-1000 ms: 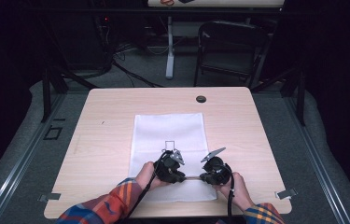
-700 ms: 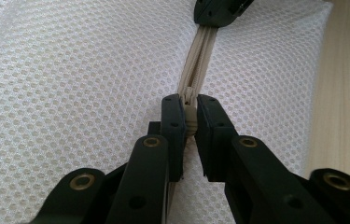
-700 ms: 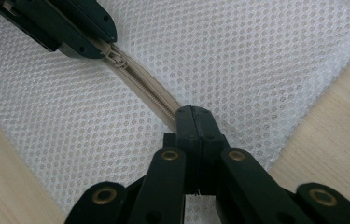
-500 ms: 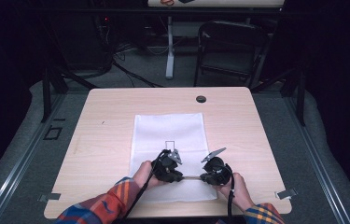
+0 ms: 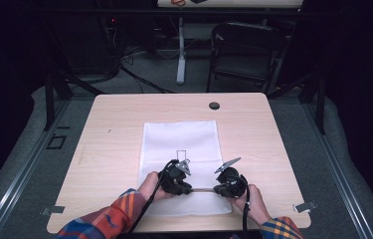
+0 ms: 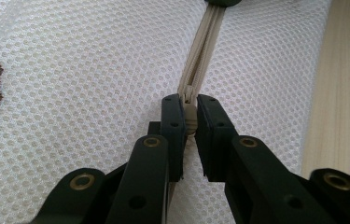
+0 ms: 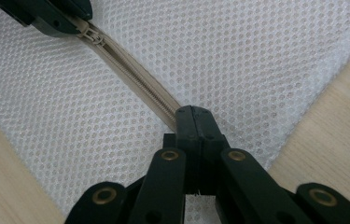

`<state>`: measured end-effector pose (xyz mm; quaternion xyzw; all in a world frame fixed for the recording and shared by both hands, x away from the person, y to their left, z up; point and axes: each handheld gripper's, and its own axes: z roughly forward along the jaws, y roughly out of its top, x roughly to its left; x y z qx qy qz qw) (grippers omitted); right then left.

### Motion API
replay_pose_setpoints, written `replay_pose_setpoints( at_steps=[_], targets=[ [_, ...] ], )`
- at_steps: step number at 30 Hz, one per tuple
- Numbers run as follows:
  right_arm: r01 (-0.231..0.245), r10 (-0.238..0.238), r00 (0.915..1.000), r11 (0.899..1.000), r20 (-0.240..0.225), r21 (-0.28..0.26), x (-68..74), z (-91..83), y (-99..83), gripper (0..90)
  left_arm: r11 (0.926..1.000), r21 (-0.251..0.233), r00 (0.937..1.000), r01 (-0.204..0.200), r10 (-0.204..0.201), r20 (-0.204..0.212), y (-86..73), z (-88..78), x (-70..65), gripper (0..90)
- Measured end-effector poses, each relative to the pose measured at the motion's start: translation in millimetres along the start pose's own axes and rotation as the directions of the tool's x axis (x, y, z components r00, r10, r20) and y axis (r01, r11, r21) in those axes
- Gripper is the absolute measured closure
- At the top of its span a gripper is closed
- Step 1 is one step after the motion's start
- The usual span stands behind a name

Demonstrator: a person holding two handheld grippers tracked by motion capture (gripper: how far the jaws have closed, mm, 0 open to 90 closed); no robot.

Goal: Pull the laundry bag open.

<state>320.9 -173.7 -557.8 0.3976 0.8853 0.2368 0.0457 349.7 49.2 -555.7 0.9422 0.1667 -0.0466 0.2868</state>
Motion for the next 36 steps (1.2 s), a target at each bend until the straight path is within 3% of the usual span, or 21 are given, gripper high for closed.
replay_pose_setpoints(
  at_steps=[3, 11, 23, 36],
  targets=[
    [-0.004, 0.004, 1.0, 1.0, -0.004, -0.005, 0.0, 0.2, -0.3, 90.0, 0.9998, 0.02, 0.9998, -0.009, 0.009, -0.016, 0.0, -0.8, 0.0, 81.8],
    [-0.023, 0.023, 0.9997, 1.0, -0.012, -0.021, 0.7, 1.0, -1.3, 90.0, 0.9996, 0.015, 0.9996, 0.023, -0.022, -0.02, -14.2, -11.2, 5.6, 81.8],
    [-0.005, 0.005, 0.9999, 1.0, -0.014, -0.007, -1.5, 0.0, -0.8, 90.0, 0.9969, 0.018, 0.9965, 0.076, -0.075, -0.036, -39.3, -31.6, 13.8, 81.7],
    [-0.014, 0.014, 0.9998, 1.0, -0.016, -0.014, -2.5, 0.1, -1.7, 90.0, 0.9961, 0.01, 0.9957, 0.088, -0.087, -0.032, -43.6, -37.2, 11.4, 81.8]
  ],
)
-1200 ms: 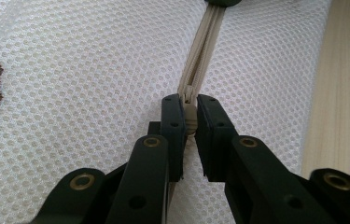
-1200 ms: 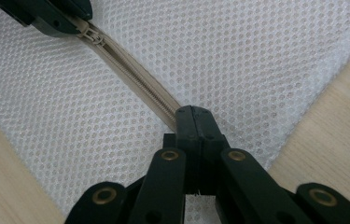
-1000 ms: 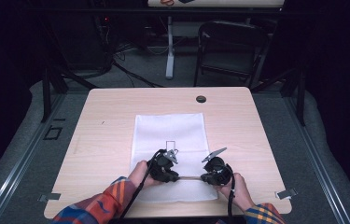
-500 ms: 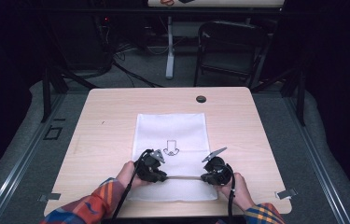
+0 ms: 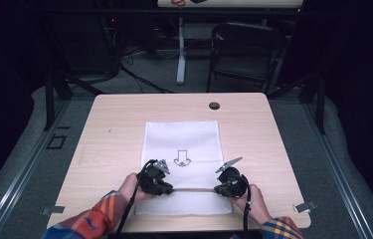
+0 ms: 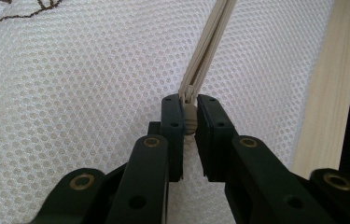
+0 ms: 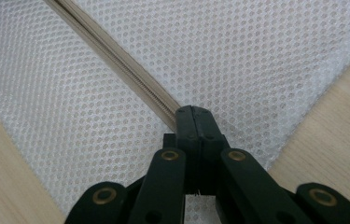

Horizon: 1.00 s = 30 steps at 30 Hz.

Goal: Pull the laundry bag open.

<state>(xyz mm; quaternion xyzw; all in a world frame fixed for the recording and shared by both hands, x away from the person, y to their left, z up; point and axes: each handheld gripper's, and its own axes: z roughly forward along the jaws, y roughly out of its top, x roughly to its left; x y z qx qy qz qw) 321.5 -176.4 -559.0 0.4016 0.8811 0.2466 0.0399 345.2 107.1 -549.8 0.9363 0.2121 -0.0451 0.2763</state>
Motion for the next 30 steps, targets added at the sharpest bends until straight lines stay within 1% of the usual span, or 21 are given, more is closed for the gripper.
replay_pose_setpoints(
  at_steps=[2, 3, 4, 5, 6, 7, 8, 10, 12, 13, 14, 16, 18, 19, 20, 21, 22, 26, 27, 29, 30],
  targets=[
    [-0.004, 0.004, 1.0, 1.0, -0.006, -0.004, 0.2, 0.1, -0.1, 90.0, 1.0, 0.0, 1.0, -0.002, 0.002, -0.001, 0.0, -0.2, -0.1, 81.7],
    [-0.006, 0.006, 0.9999, 1.0, -0.01, -0.007, 0.3, 0.3, -0.1, 90.0, 0.9999, 0.013, 0.9998, -0.009, 0.009, -0.019, 0.5, -0.8, -0.2, 81.8],
    [0.0, 0.0, 1.0, 1.0, 0.0, 0.0, 0.0, 0.0, 0.0, 90.0, 0.9995, 0.03, 0.9992, -0.011, 0.012, -0.038, 0.1, -2.1, 1.2, 81.8],
    [-0.004, 0.004, 1.0, 1.0, -0.007, -0.003, 0.2, 0.0, -0.1, 90.0, 0.9996, 0.028, 0.9993, 0.004, -0.003, -0.038, -2.8, -4.5, 4.9, 81.8],
    [-0.003, 0.003, 1.0, 1.0, -0.002, 0.004, -0.9, -0.8, -0.3, 90.0, 0.9995, -0.002, 0.9993, 0.032, -0.032, -0.021, -7.1, -7.1, 8.6, 81.8],
    [0.001, -0.001, 1.0, 1.0, -0.004, 0.007, -2.7, -1.2, -0.7, 90.0, 0.9987, -0.015, 0.9988, 0.049, -0.049, -0.007, -9.5, -10.1, 11.1, 81.8],
    [-0.001, 0.001, 1.0, 1.0, -0.007, 0.006, -3.0, -1.1, -0.7, 90.0, 0.9991, -0.014, 0.9992, 0.039, -0.04, -0.011, -9.2, -10.7, 9.0, 81.7],
    [-0.01, 0.01, 0.9999, 1.0, -0.002, 0.004, -1.4, -0.7, -0.2, 90.0, 0.9997, 0.001, 0.9993, 0.023, -0.023, -0.028, -7.7, -9.6, 5.8, 81.8],
    [-0.002, 0.002, 1.0, 1.0, -0.005, 0.005, -2.5, -0.9, -0.5, 90.0, 0.9995, -0.004, 0.9994, 0.032, -0.032, -0.016, -9.1, -9.4, 7.2, 81.7],
    [-0.005, 0.005, 1.0, 1.0, -0.003, 0.001, -1.9, -0.6, -0.6, 90.0, 0.9993, -0.007, 0.9992, 0.037, -0.037, -0.014, -9.5, -9.6, 7.5, 81.7],
    [-0.005, 0.005, 1.0, 1.0, -0.003, 0.008, -1.9, -1.1, -0.3, 90.0, 0.9994, -0.005, 0.9993, 0.035, -0.035, -0.016, -9.3, -9.8, 7.1, 81.8],
    [-0.003, 0.003, 1.0, 1.0, -0.008, 0.001, -2.3, -0.7, -0.6, 90.0, 0.9995, 0.002, 0.9994, 0.031, -0.031, -0.017, -9.3, -10.2, 6.7, 81.8],
    [-0.002, 0.002, 1.0, 1.0, -0.003, 0.001, -2.2, -0.8, -0.8, 90.0, 0.9991, -0.008, 0.9991, 0.041, -0.041, -0.015, -10.3, -11.0, 8.2, 81.8],
    [-0.003, 0.003, 1.0, 1.0, -0.003, 0.0, -2.0, -0.6, -0.7, 90.0, 0.9994, -0.004, 0.9993, 0.034, -0.034, -0.013, -10.1, -10.9, 7.8, 81.8],
    [0.0, 0.0, 1.0, 1.0, -0.001, 0.003, -2.1, -0.8, -0.8, 90.0, 0.9993, 0.002, 0.9991, 0.036, -0.036, -0.02, -10.0, -10.9, 7.4, 81.8],
    [-0.002, 0.002, 1.0, 1.0, -0.002, 0.0, -1.9, -0.7, -0.8, 90.0, 0.9992, -0.001, 0.9991, 0.04, -0.04, -0.012, -10.9, -11.4, 8.5, 81.8],
    [-0.003, 0.003, 1.0, 1.0, -0.002, 0.0, -2.0, -0.6, -0.8, 90.0, 0.999, 0.0, 0.9989, 0.044, -0.044, -0.014, -11.3, -11.3, 8.6, 81.8],
    [-0.002, 0.002, 1.0, 1.0, 0.001, 0.005, -1.2, -0.7, -0.3, 90.0, 0.9994, 0.005, 0.9994, 0.034, -0.034, -0.008, -10.5, -11.5, 8.2, 81.6],
    [-0.009, 0.009, 0.9999, 1.0, -0.007, -0.003, -0.2, -0.3, -0.2, 90.0, 0.9993, 0.002, 0.9993, 0.037, -0.037, -0.002, -10.3, -10.8, 7.8, 81.5],
    [-0.012, 0.012, 0.9999, 1.0, -0.006, -0.003, 0.3, 0.0, 0.0, 90.0, 0.9992, 0.012, 0.9993, 0.038, -0.038, 0.0, -9.6, -7.2, 7.7, 81.1],
    [0.003, -0.003, 1.0, 1.0, 0.008, 0.012, 0.0, -0.8, 0.6, 90.0, 0.999, 0.019, 0.9991, 0.042, -0.042, 0.0, -9.2, -5.5, 8.1, 80.2]
  ],
)
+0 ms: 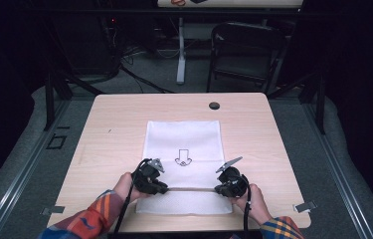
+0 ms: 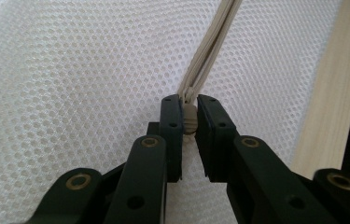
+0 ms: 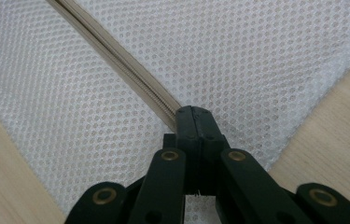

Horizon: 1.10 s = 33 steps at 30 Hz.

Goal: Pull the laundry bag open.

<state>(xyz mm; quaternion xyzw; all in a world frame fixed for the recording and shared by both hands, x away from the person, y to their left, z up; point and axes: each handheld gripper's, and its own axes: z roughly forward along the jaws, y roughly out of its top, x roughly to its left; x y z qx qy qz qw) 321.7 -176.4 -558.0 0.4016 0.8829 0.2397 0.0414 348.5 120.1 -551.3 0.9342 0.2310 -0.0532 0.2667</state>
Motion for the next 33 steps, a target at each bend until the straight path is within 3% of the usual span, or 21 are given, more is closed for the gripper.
replay_pose_setpoints(
  at_steps=[2, 4, 6, 14, 19, 28, 33],
  targets=[
    [-0.024, 0.024, 0.9996, 1.0, -0.015, -0.017, 0.7, 1.0, -0.5, 90.0, 0.9994, 0.033, 0.9999, -0.013, 0.013, 0.007, 1.6, 6.4, -1.0, 77.8],
    [-0.019, 0.019, 0.9997, 1.0, -0.014, -0.018, 0.5, 1.1, -0.6, 90.0, 0.9986, 0.046, 0.9996, -0.025, 0.025, 0.015, 3.6, 10.2, -3.4, 77.4],
    [0.004, -0.004, 1.0, 1.0, -0.006, 0.0, -0.6, 0.1, 0.2, 90.0, 0.9973, 0.057, 0.9989, -0.046, 0.046, -0.005, 6.0, 11.1, -6.0, 77.5],
    [-0.005, 0.005, 1.0, 1.0, 0.005, -0.013, 0.9, 0.9, -0.5, 90.0, 0.9978, 0.057, 0.998, -0.033, 0.036, -0.051, 4.6, 9.2, -5.4, 86.1],
    [-0.002, 0.002, 1.0, 1.0, 0.003, -0.011, 0.7, 0.7, -0.5, 90.0, 0.9983, 0.058, 0.9975, -0.006, 0.01, -0.07, -1.5, 3.2, -1.8, 87.3],
    [-0.004, 0.004, 1.0, 1.0, 0.005, -0.012, 0.8, 0.8, -0.5, 90.0, 0.9984, 0.05, 0.9975, 0.025, -0.021, -0.067, -5.8, -3.0, 2.6, 87.3],
    [0.005, -0.005, 0.9999, 1.0, -0.009, -0.003, -0.5, 0.2, 0.0, 90.0, 0.9971, 0.037, 0.9955, 0.067, -0.064, -0.069, -13.5, -10.1, 7.7, 87.3]
  ],
)
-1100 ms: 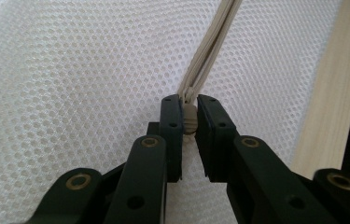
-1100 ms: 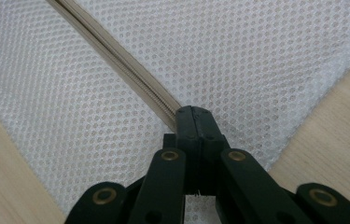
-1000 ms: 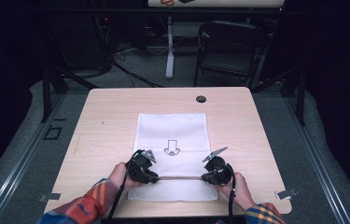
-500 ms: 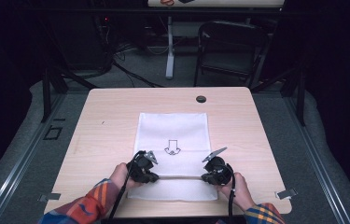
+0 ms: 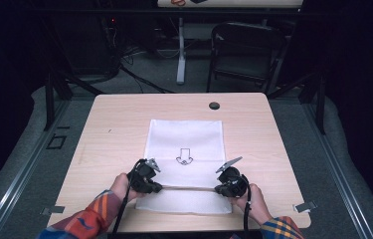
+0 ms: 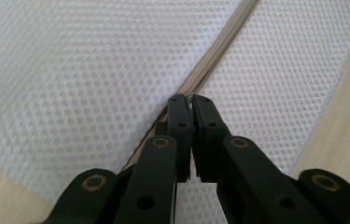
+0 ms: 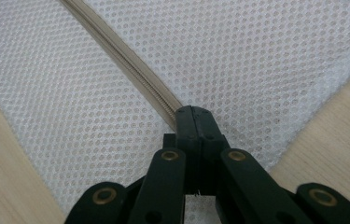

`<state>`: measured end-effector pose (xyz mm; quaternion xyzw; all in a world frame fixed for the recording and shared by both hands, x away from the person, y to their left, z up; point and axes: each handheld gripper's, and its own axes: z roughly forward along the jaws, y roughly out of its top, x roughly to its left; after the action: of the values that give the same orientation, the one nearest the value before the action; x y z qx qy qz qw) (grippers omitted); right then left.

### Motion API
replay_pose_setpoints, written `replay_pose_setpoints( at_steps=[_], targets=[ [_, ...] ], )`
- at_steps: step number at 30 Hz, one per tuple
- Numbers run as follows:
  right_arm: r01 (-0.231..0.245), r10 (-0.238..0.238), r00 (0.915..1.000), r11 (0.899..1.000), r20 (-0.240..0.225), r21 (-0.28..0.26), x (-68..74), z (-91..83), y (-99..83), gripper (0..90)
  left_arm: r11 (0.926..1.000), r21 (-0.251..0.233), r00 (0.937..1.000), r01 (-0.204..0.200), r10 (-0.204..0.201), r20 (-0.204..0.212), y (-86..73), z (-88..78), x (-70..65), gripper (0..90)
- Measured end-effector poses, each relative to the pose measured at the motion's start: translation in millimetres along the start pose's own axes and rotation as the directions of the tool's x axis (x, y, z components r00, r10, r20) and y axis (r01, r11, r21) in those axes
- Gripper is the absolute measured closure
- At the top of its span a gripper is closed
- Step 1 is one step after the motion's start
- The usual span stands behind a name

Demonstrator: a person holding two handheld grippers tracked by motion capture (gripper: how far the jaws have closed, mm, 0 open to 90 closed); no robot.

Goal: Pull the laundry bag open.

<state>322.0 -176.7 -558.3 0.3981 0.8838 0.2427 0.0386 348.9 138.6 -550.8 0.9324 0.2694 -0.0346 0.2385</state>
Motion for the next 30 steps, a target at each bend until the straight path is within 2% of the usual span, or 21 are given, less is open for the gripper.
replay_pose_setpoints(
  at_steps=[3, 4, 6, 10, 16, 18, 23, 30],
  targets=[
    [-0.002, 0.002, 1.0, 1.0, 0.001, 0.0, 0.1, 0.1, 0.0, 90.0, 0.9998, -0.009, 0.9998, 0.017, -0.017, -0.011, -5.6, -5.7, 3.9, 87.2],
    [-0.009, 0.009, 0.9999, 1.0, 0.013, -0.008, 1.1, 0.5, -0.4, 90.0, 0.9998, -0.009, 0.9997, 0.02, -0.02, -0.013, -7.3, -7.5, 5.1, 87.2],
    [0.007, -0.007, 0.9999, 1.0, 0.009, 0.01, -0.4, -0.6, 0.3, 90.0, 0.9994, -0.014, 0.9993, 0.032, -0.032, -0.02, -11.3, -11.3, 7.1, 87.2],
    [0.002, -0.002, 0.9999, 1.0, 0.011, 0.004, 0.1, -0.3, 0.1, 90.0, 0.9984, -0.026, 0.9981, 0.05, -0.051, -0.035, -17.3, -17.5, 10.3, 87.2],
    [0.006, -0.006, 0.9999, 1.0, 0.011, 0.009, -0.1, -0.5, 0.3, 90.0, 0.9954, -0.036, 0.9948, 0.089, -0.091, -0.047, -27.8, -26.3, 15.6, 87.2],
    [0.012, -0.012, 0.9999, 1.0, 0.01, 0.014, -0.4, -0.9, 0.6, 90.0, 0.9953, -0.031, 0.9935, 0.092, -0.094, -0.064, -29.6, -27.7, 15.7, 87.2],
    [0.004, -0.004, 1.0, 1.0, 0.004, 0.007, -0.8, -0.5, 0.4, 90.0, 0.9912, -0.042, 0.9895, 0.126, -0.128, -0.066, -37.2, -32.1, 19.5, 87.2],
    [0.005, -0.005, 1.0, 1.0, -0.002, 0.011, -1.6, -0.7, 0.6, 90.0, 0.9876, -0.037, 0.9849, 0.153, -0.155, -0.077, -45.6, -35.6, 20.4, 87.3]
  ],
)
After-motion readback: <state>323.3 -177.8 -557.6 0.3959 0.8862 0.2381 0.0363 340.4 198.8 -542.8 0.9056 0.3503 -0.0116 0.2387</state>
